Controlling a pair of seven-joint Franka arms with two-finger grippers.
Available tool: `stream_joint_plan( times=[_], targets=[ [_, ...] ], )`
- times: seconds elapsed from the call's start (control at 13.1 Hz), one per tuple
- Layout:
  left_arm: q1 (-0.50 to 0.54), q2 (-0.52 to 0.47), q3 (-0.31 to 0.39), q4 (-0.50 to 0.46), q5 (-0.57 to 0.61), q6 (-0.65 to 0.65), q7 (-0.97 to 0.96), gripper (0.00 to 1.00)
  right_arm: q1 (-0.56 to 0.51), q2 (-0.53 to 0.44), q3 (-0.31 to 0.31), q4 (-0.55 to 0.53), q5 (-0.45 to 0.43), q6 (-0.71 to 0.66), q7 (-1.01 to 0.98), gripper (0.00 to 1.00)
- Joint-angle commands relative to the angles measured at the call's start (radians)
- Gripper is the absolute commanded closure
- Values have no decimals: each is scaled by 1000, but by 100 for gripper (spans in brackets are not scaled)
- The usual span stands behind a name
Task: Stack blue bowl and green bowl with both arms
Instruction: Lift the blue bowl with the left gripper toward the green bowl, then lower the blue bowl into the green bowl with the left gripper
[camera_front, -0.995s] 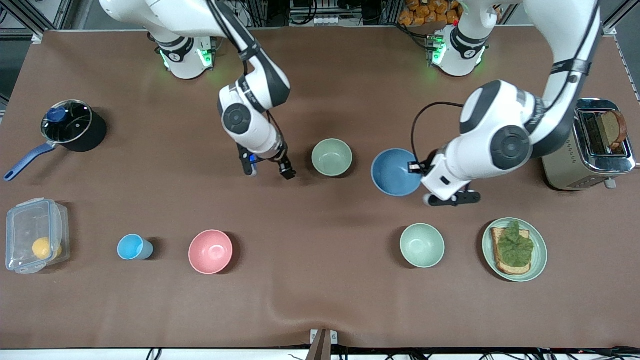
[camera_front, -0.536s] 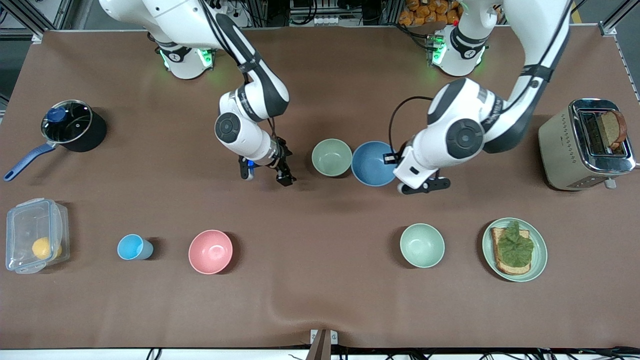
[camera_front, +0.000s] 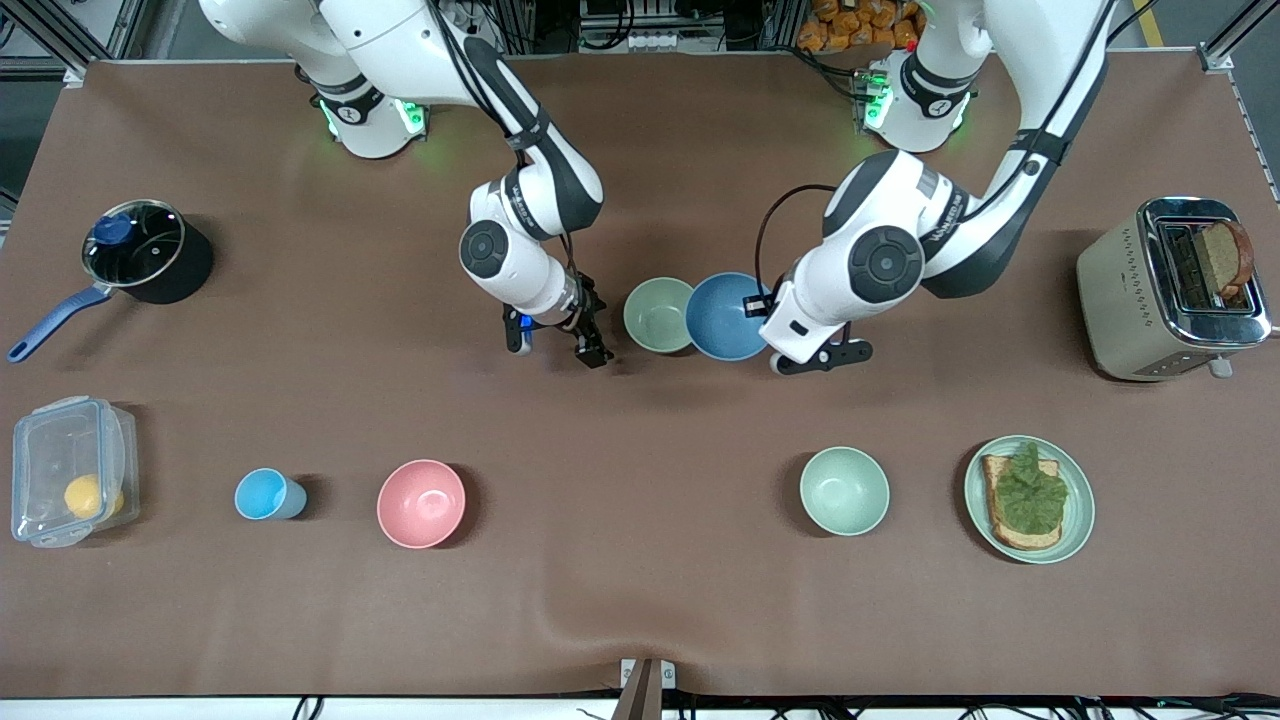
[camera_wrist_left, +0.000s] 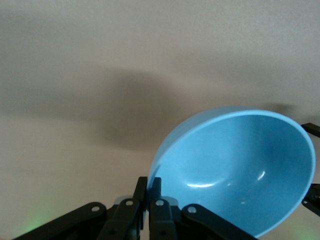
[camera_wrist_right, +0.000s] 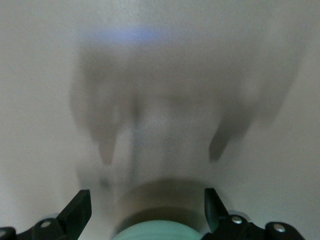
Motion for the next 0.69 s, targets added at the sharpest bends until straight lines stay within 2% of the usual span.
stream_joint_plan(
  times=[0.0, 0.61],
  targets=[
    [-21, 2, -2, -54, -8, 86, -45, 100, 13, 25, 2, 23, 40, 28, -16, 0],
    [-129, 60, -2, -76, -8, 203, -174, 100, 19, 25, 2, 25, 48, 28, -16, 0]
  ],
)
